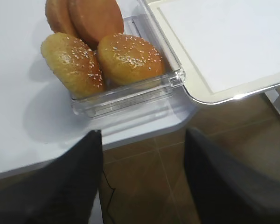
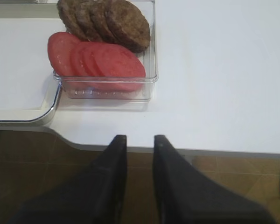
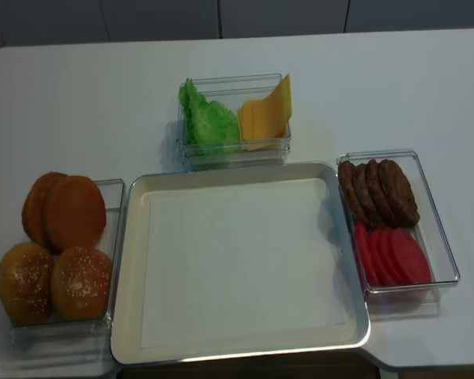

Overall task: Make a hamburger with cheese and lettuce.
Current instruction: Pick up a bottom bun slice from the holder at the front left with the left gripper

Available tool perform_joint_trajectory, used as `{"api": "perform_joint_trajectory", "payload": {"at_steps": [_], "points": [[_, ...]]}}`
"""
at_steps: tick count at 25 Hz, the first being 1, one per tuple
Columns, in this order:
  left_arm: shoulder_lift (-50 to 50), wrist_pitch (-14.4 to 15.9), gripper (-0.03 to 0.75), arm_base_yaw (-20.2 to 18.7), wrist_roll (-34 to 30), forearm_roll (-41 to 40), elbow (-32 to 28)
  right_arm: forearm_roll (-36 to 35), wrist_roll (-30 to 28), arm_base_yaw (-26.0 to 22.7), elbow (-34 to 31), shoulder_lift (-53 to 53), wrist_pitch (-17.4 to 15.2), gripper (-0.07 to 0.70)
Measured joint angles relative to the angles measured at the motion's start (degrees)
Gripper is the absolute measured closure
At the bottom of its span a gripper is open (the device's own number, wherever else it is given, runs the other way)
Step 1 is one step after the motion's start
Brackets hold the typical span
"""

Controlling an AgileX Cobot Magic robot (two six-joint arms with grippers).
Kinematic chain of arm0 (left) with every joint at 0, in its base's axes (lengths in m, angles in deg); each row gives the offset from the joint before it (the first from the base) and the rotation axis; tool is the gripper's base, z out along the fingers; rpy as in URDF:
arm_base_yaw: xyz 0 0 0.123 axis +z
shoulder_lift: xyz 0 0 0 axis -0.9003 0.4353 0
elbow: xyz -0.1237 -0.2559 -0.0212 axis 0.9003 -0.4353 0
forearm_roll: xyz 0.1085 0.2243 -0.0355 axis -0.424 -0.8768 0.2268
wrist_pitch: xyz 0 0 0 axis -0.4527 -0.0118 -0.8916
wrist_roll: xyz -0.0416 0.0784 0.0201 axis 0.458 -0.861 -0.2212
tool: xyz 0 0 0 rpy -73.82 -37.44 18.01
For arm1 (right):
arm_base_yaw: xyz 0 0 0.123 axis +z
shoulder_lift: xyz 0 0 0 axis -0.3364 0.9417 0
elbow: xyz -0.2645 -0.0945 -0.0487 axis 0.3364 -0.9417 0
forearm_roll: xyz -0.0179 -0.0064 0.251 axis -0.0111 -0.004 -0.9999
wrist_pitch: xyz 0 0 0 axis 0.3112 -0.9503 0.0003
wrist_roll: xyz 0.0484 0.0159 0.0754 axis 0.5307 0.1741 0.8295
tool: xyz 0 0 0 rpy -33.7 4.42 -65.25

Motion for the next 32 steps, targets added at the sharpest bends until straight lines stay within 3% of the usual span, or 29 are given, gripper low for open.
{"api": "perform_joint_trajectory", "payload": {"at_steps": [18,23,32], "points": [[0.0,0.8,0.301,0.0,0.0,-0.7,0.2,0.0,0.0,0.0,0.0,0.0,0.0,0.461],[6.4,1.5,0.301,0.0,0.1,-1.5,2.4,0.0,0.0,0.0,0.0,0.0,0.0,0.461],[21.4,4.5,0.301,0.0,0.5,-1.7,12.1,0.0,0.0,0.0,0.0,0.0,0.0,0.461]]}}
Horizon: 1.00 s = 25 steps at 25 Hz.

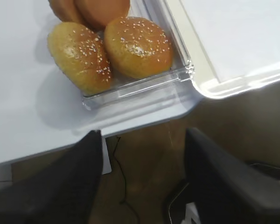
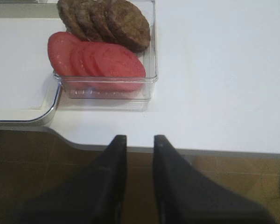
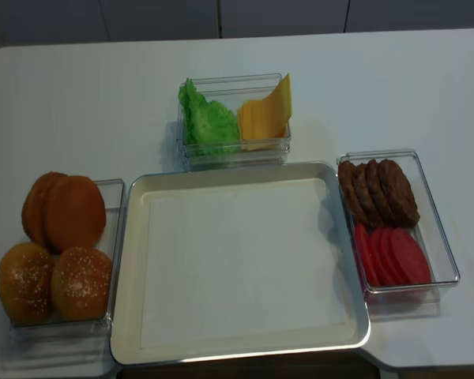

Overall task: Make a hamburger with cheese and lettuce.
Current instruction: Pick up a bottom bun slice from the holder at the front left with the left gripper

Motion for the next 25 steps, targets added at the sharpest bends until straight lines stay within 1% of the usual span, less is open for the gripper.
{"api": "perform_joint_trajectory", "payload": {"at_steps": [4,7,10,15,21,23,25], "points": [[7.7,0.0,0.301,0.0,-0.4,0.0,4.6,0.0,0.0,0.0,0.0,0.0,0.0,0.461],[12.7,0.0,0.3,0.0,-2.8,0.0,8.2,0.0,0.0,0.0,0.0,0.0,0.0,0.461],[17.1,0.0,0.3,0.0,-3.0,0.0,11.7,0.0,0.0,0.0,0.0,0.0,0.0,0.461],[23.5,0.0,0.3,0.0,-3.6,-0.5,16.1,0.0,0.0,0.0,0.0,0.0,0.0,0.461],[32.8,-0.1,0.3,0.0,-5.1,-3.7,20.6,0.0,0.0,0.0,0.0,0.0,0.0,0.461],[36.3,-0.2,0.3,0.5,-5.9,-3.7,22.0,0.0,0.0,0.0,0.0,0.0,0.0,0.461],[39.5,-0.3,0.3,2.2,-7.5,-2.8,23.5,0.0,0.0,0.0,0.0,0.0,0.0,0.461]]}}
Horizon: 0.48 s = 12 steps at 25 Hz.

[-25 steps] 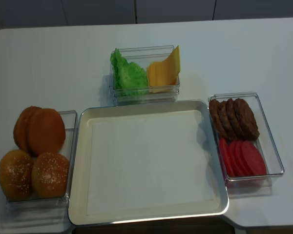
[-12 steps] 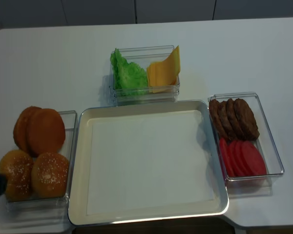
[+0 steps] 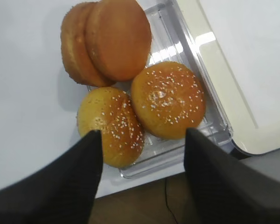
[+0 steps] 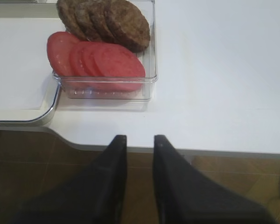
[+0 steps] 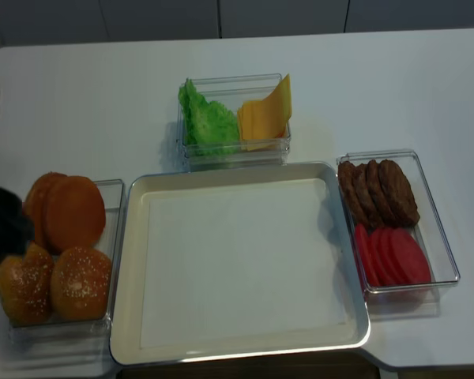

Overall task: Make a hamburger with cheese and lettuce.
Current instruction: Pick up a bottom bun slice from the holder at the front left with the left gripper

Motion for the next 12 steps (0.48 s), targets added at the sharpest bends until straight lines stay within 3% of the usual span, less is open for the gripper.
{"api": "perform_joint_trajectory", "payload": {"at_steps": [7,12], "points": [[10.2,-0.5,0.3,10.6,-6.4,7.0,6.7,0.0,0.0,0.0,0.0,0.0,0.0,0.461],[17.1,-0.7,0.3,17.4,-11.1,13.8,7.3,0.1,0.0,0.0,0.0,0.0,0.0,0.461]]}}
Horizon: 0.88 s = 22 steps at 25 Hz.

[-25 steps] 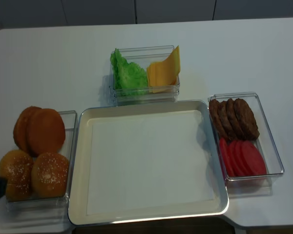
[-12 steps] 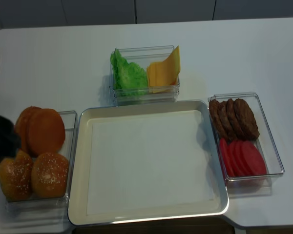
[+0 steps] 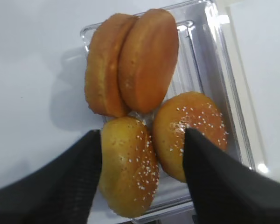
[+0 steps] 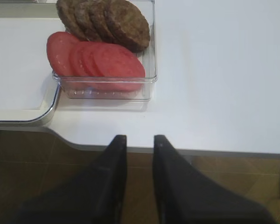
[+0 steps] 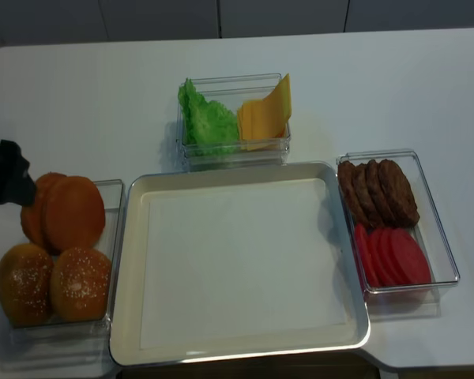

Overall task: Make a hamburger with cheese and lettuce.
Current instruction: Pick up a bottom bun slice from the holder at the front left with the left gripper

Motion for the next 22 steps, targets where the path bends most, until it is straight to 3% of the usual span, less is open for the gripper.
{"api": "perform_joint_trajectory", "payload": {"at_steps": [6,12,22], "points": [[4.7,-0.4,0.3,5.4,-7.2,3.6,0.1,0.0,0.0,0.0,0.0,0.0,0.0,0.461],[9.7,-0.6,0.301,5.7,-10.9,3.9,1.6,0.0,0.0,0.0,0.0,0.0,0.0,0.461],[16.2,-0.8,0.301,6.3,-13.0,5.2,9.6,0.0,0.0,0.0,0.0,0.0,0.0,0.461]]}}
